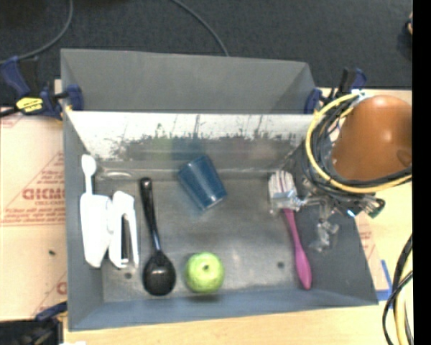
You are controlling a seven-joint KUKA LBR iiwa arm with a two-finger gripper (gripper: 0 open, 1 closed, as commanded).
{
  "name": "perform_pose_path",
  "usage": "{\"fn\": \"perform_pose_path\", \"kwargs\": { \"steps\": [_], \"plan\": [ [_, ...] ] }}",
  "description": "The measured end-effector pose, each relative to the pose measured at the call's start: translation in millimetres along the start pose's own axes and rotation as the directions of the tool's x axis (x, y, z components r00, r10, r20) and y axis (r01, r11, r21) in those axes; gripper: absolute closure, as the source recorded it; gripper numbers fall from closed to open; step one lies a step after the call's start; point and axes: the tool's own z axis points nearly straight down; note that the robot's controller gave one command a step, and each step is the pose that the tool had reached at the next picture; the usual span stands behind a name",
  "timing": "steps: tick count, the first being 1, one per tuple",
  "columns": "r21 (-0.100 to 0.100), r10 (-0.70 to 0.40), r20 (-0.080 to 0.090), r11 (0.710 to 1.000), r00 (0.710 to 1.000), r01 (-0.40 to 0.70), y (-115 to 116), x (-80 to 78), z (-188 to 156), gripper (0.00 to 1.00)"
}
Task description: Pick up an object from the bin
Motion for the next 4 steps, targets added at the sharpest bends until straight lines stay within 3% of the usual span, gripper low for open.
{"fn": "perform_pose_path", "kwargs": {
  "steps": [1, 2, 3, 4],
  "plan": [
    [-0.001, -0.086, 0.001, 0.996, 0.996, 0.086, -44.0, -10.4, 37.1, 0.0],
    [0.005, -0.593, 0.012, 0.805, 0.805, 0.593, -34.3, -28.4, 73.5, 0.0],
    [0.008, -0.448, 0.011, 0.894, 0.894, 0.448, -52.9, -29.5, 77.1, 1.0],
    [0.008, -0.448, 0.011, 0.894, 0.894, 0.448, -52.9, -29.5, 77.1, 1.0]
  ]
}}
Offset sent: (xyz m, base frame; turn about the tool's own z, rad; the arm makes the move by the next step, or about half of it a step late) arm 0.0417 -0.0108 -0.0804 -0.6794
